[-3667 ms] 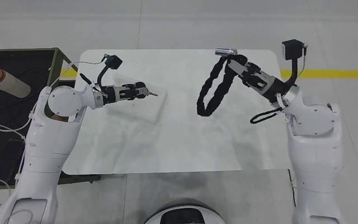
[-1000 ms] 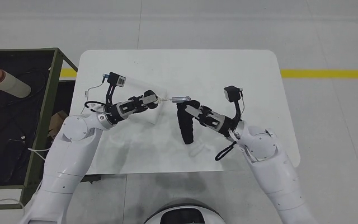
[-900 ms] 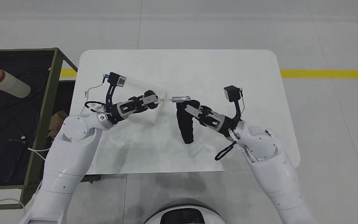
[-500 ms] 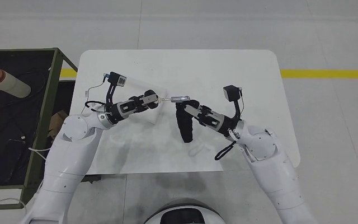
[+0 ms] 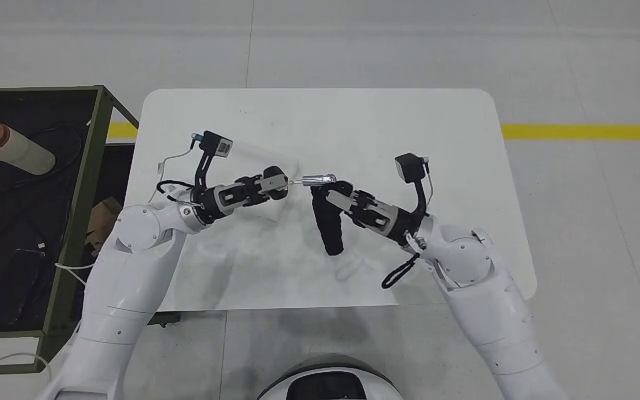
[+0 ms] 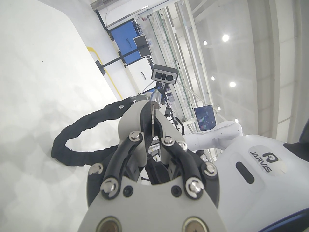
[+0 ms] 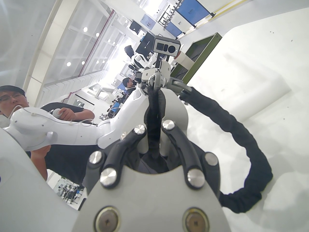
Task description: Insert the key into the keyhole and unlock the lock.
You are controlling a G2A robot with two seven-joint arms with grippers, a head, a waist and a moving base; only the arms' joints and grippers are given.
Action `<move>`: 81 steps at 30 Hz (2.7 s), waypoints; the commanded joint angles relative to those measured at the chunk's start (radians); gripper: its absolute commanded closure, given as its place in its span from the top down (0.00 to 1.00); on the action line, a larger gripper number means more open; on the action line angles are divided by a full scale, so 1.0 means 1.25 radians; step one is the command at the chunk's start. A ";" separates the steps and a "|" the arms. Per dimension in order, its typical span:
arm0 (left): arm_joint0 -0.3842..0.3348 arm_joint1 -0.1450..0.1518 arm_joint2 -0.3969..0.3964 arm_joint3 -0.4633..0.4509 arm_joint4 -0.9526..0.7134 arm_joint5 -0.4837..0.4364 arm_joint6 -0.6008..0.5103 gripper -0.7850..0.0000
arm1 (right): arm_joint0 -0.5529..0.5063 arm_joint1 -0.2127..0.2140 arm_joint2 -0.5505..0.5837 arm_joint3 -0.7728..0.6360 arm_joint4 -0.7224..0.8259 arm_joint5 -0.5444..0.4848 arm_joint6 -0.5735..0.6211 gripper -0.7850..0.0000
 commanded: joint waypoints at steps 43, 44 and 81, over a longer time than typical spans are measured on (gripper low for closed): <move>-0.006 -0.016 -0.026 0.039 -0.136 0.016 -0.133 0.11 | 0.044 0.010 0.049 0.079 0.281 0.049 0.198 0.00; -0.007 -0.017 -0.024 0.040 -0.134 0.015 -0.135 0.00 | 0.044 0.010 0.049 0.080 0.281 0.049 0.200 0.00; 0.003 -0.025 -0.034 0.015 0.051 0.002 -0.086 0.00 | 0.037 0.010 0.029 0.027 0.028 0.020 0.101 0.00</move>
